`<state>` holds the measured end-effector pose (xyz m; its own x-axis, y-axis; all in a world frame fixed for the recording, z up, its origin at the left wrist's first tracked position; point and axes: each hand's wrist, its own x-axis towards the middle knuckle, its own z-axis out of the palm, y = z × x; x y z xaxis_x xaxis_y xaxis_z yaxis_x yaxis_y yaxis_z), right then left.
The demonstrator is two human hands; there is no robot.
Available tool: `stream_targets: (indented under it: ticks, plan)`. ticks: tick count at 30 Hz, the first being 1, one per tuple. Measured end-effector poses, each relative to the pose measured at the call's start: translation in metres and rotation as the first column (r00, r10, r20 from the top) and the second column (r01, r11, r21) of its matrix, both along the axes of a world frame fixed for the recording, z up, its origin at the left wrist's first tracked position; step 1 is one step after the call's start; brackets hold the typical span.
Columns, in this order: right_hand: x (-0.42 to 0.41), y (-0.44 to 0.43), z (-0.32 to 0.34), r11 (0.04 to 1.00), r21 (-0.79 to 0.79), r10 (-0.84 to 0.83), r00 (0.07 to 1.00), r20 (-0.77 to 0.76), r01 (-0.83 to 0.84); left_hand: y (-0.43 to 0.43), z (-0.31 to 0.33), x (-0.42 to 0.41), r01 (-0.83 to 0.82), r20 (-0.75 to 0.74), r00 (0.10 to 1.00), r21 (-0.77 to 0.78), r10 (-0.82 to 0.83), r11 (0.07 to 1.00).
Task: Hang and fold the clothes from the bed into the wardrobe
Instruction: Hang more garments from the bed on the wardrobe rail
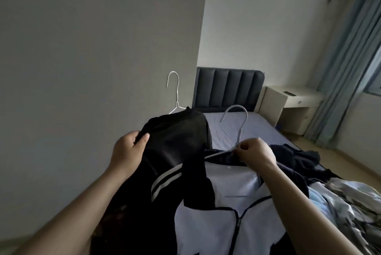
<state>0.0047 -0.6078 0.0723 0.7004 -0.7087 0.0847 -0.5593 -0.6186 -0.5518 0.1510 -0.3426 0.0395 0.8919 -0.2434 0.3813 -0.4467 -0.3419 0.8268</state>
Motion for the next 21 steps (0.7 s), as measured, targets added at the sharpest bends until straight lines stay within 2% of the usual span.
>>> stream_targets:
  ticks: [6, 11, 16, 21]
  plan:
    - [0.037, 0.113, 0.001, 0.972, 0.016, 0.235, 0.972, 0.015, -0.236, 0.135, 0.01, -0.027, -0.163, 0.026, 0.986, 0.038, 0.162, 0.986]
    - [0.066, 0.215, -0.008, 0.896, 0.054, 0.442, 0.897, -0.001, -0.442, 0.243, 0.005, -0.049, -0.348, 0.033, 0.937, 0.057, 0.347, 0.936]
    - [0.089, 0.297, -0.014, 0.797, 0.087, 0.602, 0.798, -0.028, -0.598, 0.326, 0.001, -0.069, -0.5, 0.055, 0.866, 0.125, 0.498, 0.857]
    - [0.121, 0.37, -0.022, 0.666, 0.141, 0.741, 0.671, -0.01, -0.733, 0.395, -0.003, -0.086, -0.688, 0.062, 0.724, 0.135, 0.687, 0.713]
